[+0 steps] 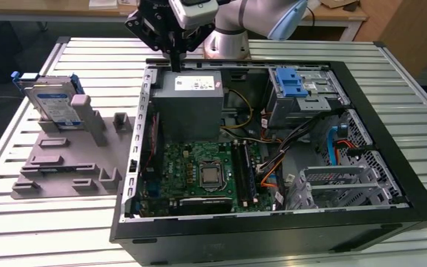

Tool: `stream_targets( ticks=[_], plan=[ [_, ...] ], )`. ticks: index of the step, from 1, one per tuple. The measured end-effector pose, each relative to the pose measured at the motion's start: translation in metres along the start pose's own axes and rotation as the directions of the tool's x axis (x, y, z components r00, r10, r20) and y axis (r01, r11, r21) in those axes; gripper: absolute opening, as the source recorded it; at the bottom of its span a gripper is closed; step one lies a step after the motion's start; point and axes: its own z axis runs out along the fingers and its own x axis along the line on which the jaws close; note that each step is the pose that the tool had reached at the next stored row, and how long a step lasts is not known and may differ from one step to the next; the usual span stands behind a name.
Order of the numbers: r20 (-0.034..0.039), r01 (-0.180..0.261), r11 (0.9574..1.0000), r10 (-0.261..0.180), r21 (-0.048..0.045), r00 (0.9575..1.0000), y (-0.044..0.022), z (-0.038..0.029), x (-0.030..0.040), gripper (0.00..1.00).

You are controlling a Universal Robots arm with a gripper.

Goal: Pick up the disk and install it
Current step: 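Reach for the disk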

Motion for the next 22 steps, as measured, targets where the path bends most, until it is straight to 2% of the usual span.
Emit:
stream_targets(
  ticks=[7, 9, 22],
  plan=[
    [0.0000, 0.000, 1.0000, 0.000, -0.0001, 1.0000, -0.0001, 0.0001, 0.0014, 0.11],
    [0.0000, 0.000, 1.0000, 0.000, -0.0001, 1.0000, -0.0006, 0.0008, 0.0077, 0.11],
    [0.0000, 0.000, 1.0000, 0.000, 0.0000, 1.0000, -0.0010, 0.0012, 0.0119, 0.11]
  ],
)
